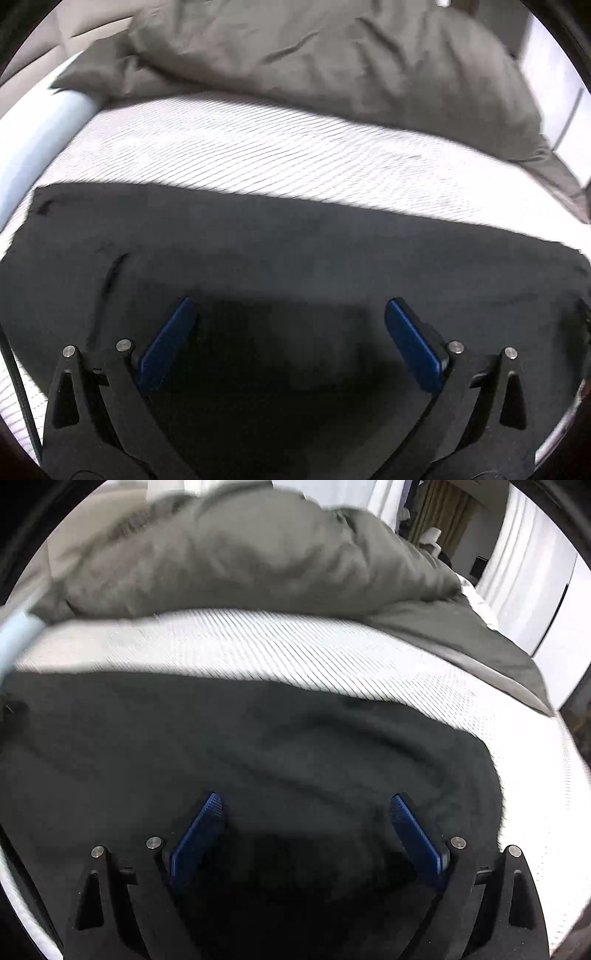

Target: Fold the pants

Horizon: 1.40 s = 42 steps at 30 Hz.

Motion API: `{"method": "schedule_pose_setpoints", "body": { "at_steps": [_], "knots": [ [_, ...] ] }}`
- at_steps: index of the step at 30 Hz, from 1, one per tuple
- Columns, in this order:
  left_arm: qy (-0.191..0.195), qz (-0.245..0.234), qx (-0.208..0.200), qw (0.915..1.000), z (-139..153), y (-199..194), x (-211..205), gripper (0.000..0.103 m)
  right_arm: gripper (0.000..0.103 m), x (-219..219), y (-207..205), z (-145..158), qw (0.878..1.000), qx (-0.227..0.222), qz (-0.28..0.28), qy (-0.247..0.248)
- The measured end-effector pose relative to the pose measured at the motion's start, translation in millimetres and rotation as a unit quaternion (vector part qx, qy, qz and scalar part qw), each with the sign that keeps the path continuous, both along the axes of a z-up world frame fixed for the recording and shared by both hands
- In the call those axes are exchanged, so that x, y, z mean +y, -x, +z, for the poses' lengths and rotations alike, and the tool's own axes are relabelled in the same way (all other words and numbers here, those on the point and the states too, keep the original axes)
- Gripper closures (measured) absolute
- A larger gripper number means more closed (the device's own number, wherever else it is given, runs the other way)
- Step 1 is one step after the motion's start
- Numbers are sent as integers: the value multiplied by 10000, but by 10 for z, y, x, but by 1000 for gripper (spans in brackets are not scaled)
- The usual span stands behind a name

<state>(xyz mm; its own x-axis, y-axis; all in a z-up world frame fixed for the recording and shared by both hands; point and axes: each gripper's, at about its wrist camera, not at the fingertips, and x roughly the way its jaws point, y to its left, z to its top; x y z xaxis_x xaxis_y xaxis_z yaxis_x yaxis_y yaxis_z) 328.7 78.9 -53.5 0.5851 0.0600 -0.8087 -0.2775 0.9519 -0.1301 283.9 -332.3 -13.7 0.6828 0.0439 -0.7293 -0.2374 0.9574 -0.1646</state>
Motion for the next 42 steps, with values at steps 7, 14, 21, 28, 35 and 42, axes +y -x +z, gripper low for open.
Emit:
{"method": "schedule_pose_setpoints", "body": {
  "at_steps": [7, 14, 21, 28, 35, 42],
  "knots": [
    [100, -534, 205, 9983, -38, -465, -510, 1, 29, 959, -358, 48, 9959, 68, 521, -730],
    [104, -376, 224, 9990, -145, -651, -501, 37, 55, 1668, -773, -396, 9965, 504, 629, -212],
    [-59, 274, 118, 9995, -182, -619, -24, 54, 51, 821, -965, -322, 9953, 176, -895, 329],
    [247, 812, -86, 9964, 12, -346, 310, 53, 21, -89, -901, -221, 9807, 317, -1353, -1374],
    [-381, 824, -538, 9944, 394, 456, 483, 11, 4, 329, -388, -33, 9898, 30, -493, -1333],
    [-814, 1200, 104, 9894, 22, 992, 1221, 11, 4, 962, 50, -345, 9948, 407, 927, 74]
  ]
}}
